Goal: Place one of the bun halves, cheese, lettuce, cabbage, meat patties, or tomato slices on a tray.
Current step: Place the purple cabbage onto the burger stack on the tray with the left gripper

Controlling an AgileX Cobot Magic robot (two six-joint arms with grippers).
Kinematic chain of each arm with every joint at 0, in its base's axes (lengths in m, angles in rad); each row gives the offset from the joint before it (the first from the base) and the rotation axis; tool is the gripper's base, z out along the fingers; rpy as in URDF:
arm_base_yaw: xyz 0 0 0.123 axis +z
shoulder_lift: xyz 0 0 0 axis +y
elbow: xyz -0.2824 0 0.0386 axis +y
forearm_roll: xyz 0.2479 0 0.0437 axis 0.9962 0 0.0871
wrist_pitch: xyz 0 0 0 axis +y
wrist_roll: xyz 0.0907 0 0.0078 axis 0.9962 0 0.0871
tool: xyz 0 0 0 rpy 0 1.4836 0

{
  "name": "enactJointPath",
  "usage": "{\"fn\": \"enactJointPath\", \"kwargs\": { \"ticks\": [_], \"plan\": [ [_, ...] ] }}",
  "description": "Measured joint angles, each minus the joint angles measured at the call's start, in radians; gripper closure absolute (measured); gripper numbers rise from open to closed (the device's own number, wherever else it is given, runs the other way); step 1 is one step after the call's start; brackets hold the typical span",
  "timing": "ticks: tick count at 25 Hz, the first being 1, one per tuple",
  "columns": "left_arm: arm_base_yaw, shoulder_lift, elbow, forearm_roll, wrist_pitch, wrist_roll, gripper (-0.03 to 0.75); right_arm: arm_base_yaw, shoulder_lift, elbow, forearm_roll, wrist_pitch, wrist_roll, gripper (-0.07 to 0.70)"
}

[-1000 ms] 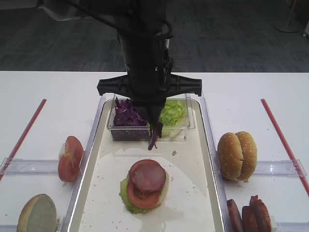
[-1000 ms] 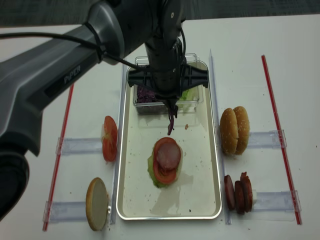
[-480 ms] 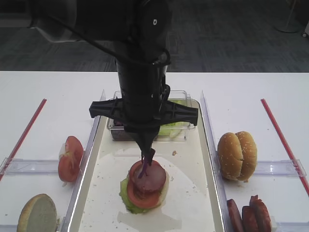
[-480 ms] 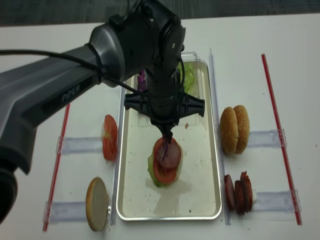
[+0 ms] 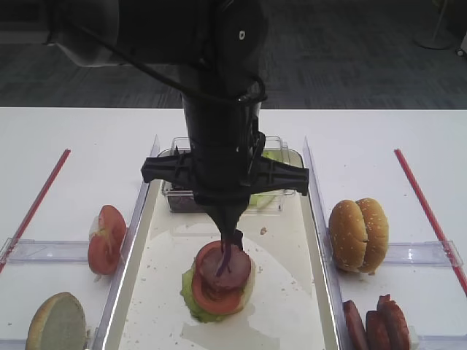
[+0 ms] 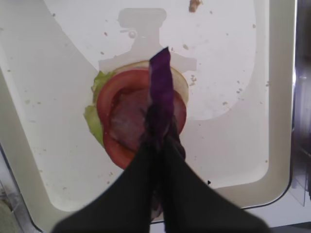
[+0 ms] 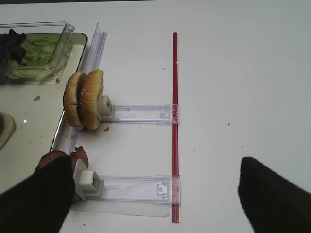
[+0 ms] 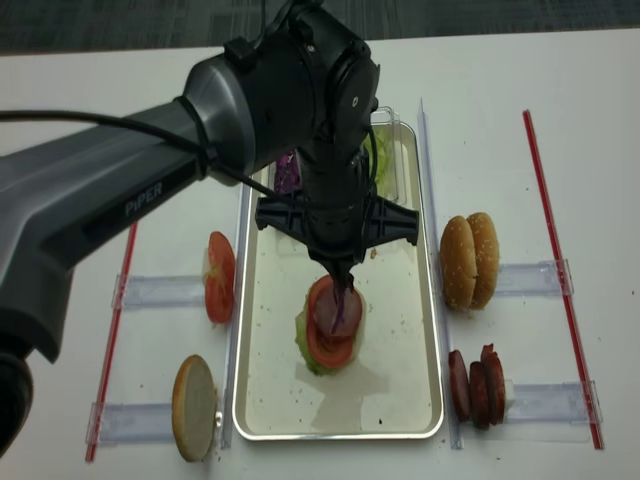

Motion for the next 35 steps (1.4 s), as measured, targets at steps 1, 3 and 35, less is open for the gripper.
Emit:
{"fn": "enactJointPath", "kwargs": {
  "ticks": [1,3,35],
  "plan": [
    [-0.002,0.000,0.000,0.000,0.000,0.000,0.719,0.000,0.000,0.000,0.000,0.000,0.000,-0.060],
    [-0.008,-0.002,0.009,0.000,0.000,0.000,0.720,0.000,0.000,0.000,0.000,0.000,0.000,-0.060],
    [0.000,-0.026,0.140,-0.002,-0.135,0.052,0.720,0.000,0.000,0.000,0.000,0.003,0.000,-0.060]
  ]
}}
